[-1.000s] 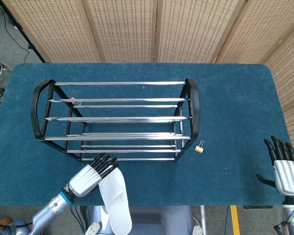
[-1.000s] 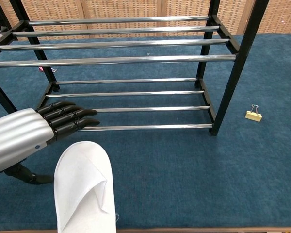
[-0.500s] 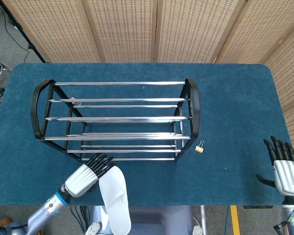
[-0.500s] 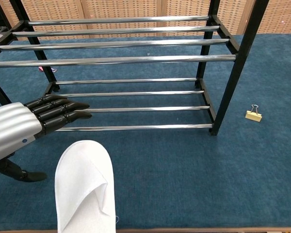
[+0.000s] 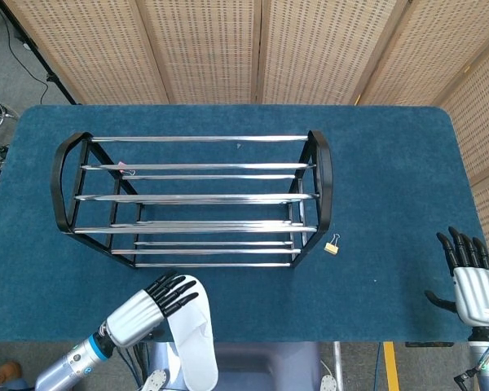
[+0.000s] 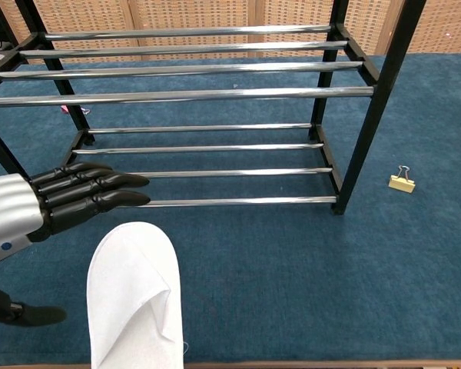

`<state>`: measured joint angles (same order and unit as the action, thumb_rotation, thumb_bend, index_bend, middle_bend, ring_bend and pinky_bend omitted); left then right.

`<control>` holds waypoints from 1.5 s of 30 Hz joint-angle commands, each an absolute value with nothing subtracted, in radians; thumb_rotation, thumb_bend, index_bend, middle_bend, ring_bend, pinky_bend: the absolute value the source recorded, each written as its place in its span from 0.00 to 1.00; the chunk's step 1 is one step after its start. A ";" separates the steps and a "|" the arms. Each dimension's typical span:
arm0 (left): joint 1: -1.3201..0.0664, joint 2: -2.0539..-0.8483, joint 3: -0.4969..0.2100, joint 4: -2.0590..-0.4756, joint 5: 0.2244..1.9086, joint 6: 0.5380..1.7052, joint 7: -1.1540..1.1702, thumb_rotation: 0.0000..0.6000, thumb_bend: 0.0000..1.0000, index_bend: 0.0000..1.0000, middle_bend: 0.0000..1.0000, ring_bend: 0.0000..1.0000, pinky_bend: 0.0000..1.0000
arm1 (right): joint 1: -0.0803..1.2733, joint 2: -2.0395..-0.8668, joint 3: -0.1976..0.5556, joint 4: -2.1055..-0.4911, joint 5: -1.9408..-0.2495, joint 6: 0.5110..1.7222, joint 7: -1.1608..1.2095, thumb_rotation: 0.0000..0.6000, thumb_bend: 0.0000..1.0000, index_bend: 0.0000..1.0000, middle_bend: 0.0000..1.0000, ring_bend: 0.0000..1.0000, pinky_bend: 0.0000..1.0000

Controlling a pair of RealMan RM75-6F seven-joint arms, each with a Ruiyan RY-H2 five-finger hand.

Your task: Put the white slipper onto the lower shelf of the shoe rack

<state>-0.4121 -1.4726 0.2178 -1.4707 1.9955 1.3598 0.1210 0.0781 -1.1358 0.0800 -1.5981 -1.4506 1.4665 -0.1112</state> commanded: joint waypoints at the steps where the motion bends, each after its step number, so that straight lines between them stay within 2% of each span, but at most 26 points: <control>1: -0.423 -1.461 0.232 -1.496 2.022 1.361 0.115 1.00 0.00 0.00 0.00 0.00 0.00 | 0.079 -1.135 0.080 -1.598 -1.451 1.466 -0.111 1.00 0.00 0.00 0.00 0.00 0.00; 6: -0.463 -1.449 0.246 -1.540 2.035 1.303 0.080 1.00 0.00 0.00 0.00 0.00 0.00 | 0.077 -1.134 0.081 -1.599 -1.450 1.468 -0.109 1.00 0.00 0.00 0.00 0.00 0.00; 10: -0.486 -1.447 0.249 -1.579 2.014 1.254 0.047 1.00 0.00 0.00 0.00 0.00 0.05 | 0.079 -1.133 0.082 -1.597 -1.446 1.464 -0.105 1.00 0.00 0.00 0.00 0.00 0.00; 20: -0.487 -1.506 0.197 -1.603 1.949 1.192 0.143 1.00 0.01 0.00 0.00 0.00 0.14 | 0.079 -1.133 0.080 -1.596 -1.446 1.461 -0.105 1.00 0.00 0.00 0.00 0.00 0.00; 26: -0.478 -1.550 0.180 -1.613 1.903 1.153 0.206 1.00 0.01 0.00 0.00 0.00 0.14 | 0.080 -1.132 0.079 -1.596 -1.447 1.458 -0.103 1.00 0.00 0.00 0.00 0.00 0.00; 45: -0.390 -1.640 0.121 -1.624 1.719 1.141 0.443 1.00 0.02 0.00 0.00 0.00 0.15 | 0.078 -1.125 0.080 -1.596 -1.445 1.459 -0.087 1.00 0.00 0.00 0.00 0.00 0.00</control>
<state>-0.3930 -1.6375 0.1232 -1.6256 1.7220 1.1385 0.4394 0.0780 -1.1248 0.0803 -1.5961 -1.4454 1.4588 -0.0872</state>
